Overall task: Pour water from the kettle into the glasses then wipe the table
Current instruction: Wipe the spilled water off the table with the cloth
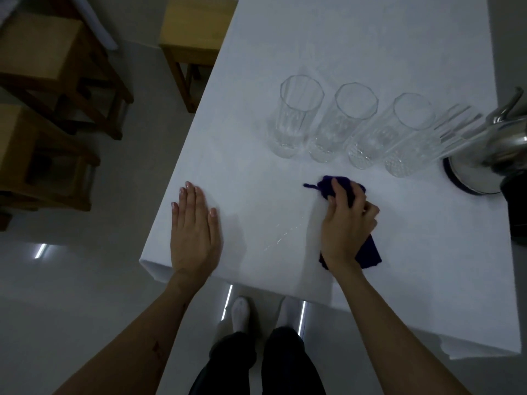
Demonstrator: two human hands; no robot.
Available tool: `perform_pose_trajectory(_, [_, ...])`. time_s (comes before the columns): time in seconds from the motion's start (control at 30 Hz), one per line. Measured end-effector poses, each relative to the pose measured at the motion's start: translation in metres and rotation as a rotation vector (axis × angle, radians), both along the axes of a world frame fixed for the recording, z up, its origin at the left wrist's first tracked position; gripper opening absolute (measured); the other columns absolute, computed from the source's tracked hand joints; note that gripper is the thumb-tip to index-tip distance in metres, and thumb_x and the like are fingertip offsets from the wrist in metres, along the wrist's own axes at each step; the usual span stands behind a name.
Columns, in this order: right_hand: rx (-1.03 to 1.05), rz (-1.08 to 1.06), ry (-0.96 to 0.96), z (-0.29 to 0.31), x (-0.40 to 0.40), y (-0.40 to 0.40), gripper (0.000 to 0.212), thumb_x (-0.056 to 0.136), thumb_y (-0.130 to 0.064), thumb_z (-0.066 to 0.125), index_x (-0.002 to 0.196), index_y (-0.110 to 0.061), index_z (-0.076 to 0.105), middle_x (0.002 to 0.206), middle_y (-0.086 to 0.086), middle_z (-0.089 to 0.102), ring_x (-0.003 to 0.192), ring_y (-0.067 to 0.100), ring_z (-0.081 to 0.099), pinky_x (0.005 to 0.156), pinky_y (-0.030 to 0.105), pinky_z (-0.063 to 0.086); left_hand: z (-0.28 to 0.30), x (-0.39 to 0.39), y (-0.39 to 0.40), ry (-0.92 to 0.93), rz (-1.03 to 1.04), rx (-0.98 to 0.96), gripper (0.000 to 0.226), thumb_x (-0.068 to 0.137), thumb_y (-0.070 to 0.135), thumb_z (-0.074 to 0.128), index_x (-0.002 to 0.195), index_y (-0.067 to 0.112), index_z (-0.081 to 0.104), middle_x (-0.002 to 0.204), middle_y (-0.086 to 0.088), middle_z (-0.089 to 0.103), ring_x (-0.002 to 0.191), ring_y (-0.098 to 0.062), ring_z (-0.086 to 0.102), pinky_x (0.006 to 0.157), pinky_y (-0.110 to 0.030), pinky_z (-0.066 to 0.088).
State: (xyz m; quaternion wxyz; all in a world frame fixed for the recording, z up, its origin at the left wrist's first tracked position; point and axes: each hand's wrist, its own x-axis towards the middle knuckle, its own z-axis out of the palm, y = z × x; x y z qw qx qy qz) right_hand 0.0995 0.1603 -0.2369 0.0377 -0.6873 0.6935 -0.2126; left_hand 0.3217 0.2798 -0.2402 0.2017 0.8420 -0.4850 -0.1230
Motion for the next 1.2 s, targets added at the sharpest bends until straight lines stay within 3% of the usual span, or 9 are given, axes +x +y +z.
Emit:
perform_pose_trajectory(0.17, [0.023,0.137,0.033,0.000,0.058,-0.001,0.039,0.092,-0.016,0.068,0.130,-0.022,0.066,0.139,0.017,0.058,0.102,0.044,0.053,0.079,0.053,0.047,0.001,-0.001,-0.001,0.021,0.015,-0.003,0.062,0.101,0.039,0.012,0.153,0.006,0.013,0.163,-0.007,0.007,0.150,-0.014,0.000,0.122,-0.034,-0.002])
perform_pose_trajectory(0.37, [0.021,0.499,0.049,0.002,0.102,0.003,0.047,0.088,-0.011,0.073,0.132,-0.026,0.065,0.140,0.012,0.058,0.102,0.039,0.054,0.078,0.050,0.048,-0.002,0.001,-0.001,0.024,0.034,0.019,0.059,0.102,0.039,0.013,0.154,0.010,0.010,0.163,-0.003,0.004,0.150,-0.009,-0.004,0.120,-0.026,-0.008])
perform_pose_trajectory(0.57, [-0.041,0.703,0.014,0.002,0.087,0.007,0.048,0.089,-0.005,0.069,0.133,-0.024,0.065,0.141,0.009,0.059,0.106,0.036,0.052,0.079,0.047,0.046,-0.002,0.002,0.002,0.062,0.044,-0.001,0.057,0.103,0.037,0.012,0.154,0.013,0.010,0.163,0.001,0.004,0.148,-0.004,-0.004,0.119,-0.022,-0.009])
perform_pose_trajectory(0.73, [0.019,0.621,0.042,-0.001,0.109,-0.001,0.050,0.093,-0.014,0.067,0.141,-0.026,0.058,0.146,0.010,0.054,0.113,0.037,0.051,0.082,0.050,0.046,-0.003,0.002,0.001,0.055,0.055,0.022,0.057,0.103,0.038,0.012,0.155,0.015,0.008,0.163,0.003,0.001,0.146,0.000,-0.009,0.117,-0.019,-0.012])
perform_pose_trajectory(0.87, [0.011,0.863,0.091,0.001,0.104,0.008,0.056,0.088,-0.014,0.071,0.141,-0.029,0.057,0.149,0.007,0.052,0.114,0.037,0.050,0.084,0.048,0.046,-0.001,0.002,0.001,0.088,0.052,0.012,0.061,0.100,0.043,0.006,0.154,0.014,0.009,0.163,0.001,0.003,0.148,-0.003,-0.005,0.118,-0.020,-0.010])
perform_pose_trajectory(0.97, [-0.047,1.034,0.135,-0.004,0.065,0.017,0.048,0.094,-0.018,0.061,0.139,-0.031,0.059,0.149,0.004,0.054,0.113,0.036,0.050,0.081,0.046,0.043,0.000,0.002,0.002,0.084,0.047,0.004,0.059,0.102,0.040,0.008,0.154,0.014,0.010,0.163,0.001,0.005,0.147,-0.003,-0.005,0.119,-0.021,-0.009])
perform_pose_trajectory(1.1, [-0.045,0.873,0.134,-0.006,0.031,0.002,0.048,0.091,-0.015,0.066,0.136,-0.033,0.062,0.146,0.002,0.056,0.110,0.033,0.048,0.078,0.044,0.042,-0.001,0.001,0.002,0.084,0.047,-0.008,0.057,0.103,0.037,0.012,0.154,0.014,0.009,0.163,0.002,0.003,0.148,-0.003,-0.006,0.120,-0.023,-0.008])
perform_pose_trajectory(1.2, [0.006,0.710,0.107,0.001,0.059,-0.009,0.043,0.096,-0.018,0.061,0.137,-0.029,0.061,0.146,0.006,0.055,0.109,0.038,0.050,0.080,0.048,0.044,-0.001,0.001,0.002,0.084,0.057,-0.018,0.056,0.103,0.036,0.014,0.154,0.013,0.011,0.162,0.001,0.005,0.148,-0.003,-0.004,0.119,-0.021,-0.008])
